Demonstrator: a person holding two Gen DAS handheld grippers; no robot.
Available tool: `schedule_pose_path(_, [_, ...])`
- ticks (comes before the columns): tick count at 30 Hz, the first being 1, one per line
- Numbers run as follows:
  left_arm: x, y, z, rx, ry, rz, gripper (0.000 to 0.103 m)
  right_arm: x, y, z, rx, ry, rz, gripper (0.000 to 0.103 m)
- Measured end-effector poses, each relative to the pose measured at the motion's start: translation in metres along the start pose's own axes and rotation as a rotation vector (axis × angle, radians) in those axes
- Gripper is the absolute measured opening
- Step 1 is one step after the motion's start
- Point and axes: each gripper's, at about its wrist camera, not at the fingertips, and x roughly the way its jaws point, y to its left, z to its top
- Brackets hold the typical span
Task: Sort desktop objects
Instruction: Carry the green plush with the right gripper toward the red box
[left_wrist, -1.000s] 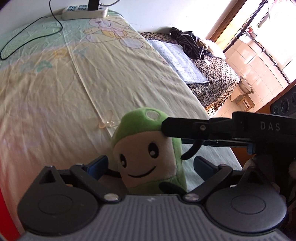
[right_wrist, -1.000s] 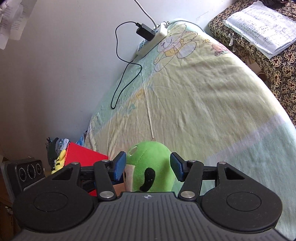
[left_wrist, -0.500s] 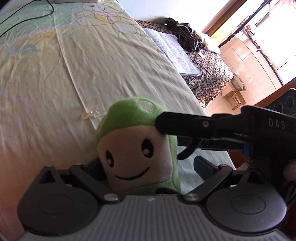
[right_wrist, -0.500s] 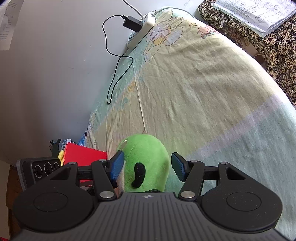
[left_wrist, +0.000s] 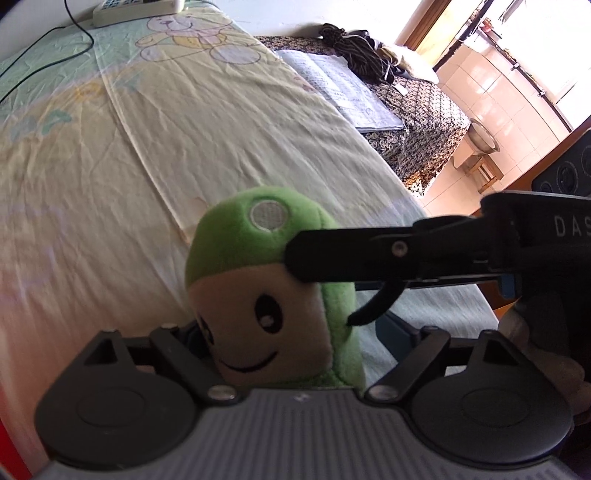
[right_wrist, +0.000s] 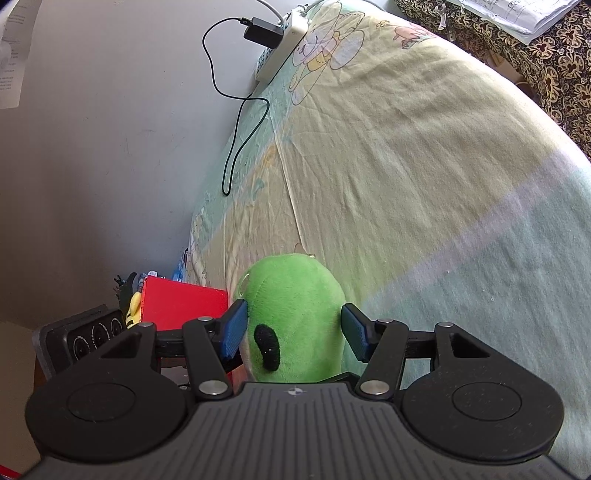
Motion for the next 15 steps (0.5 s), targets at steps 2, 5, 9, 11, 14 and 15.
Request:
schedule_pose_path(2, [-0.003,0.003,-0.002,-0.012,-0.004,-0.006,0.085,0.0,0.006,-0.002,-0.028,0.001,-0.011,0.058])
schedule_pose_path(5, [-0.009,0.005,-0.006,-0.023,-0.016,-0.013,0.082,0.0,0.012,-0.005,-0.056,0.008,-0.024,0.058])
schedule_pose_path(9, [-0.016,0.008,-0.013,-0.042,-0.033,-0.02,0.082,-0.002,0.018,-0.01,-0.079,0.018,-0.028,0.058])
schedule_pose_path(11, [-0.021,0.01,-0.016,-0.052,-0.051,-0.018,0.082,-0.003,0.022,-0.013,-0.096,0.025,-0.032,0.057])
schedule_pose_path(14, [-0.032,0.011,-0.021,-0.063,-0.091,-0.011,0.082,-0.002,0.028,-0.018,-0.117,0.037,-0.032,0.057])
schedule_pose_path(15, [-0.036,0.011,-0.023,-0.066,-0.102,-0.011,0.082,-0.002,0.03,-0.02,-0.123,0.041,-0.028,0.057])
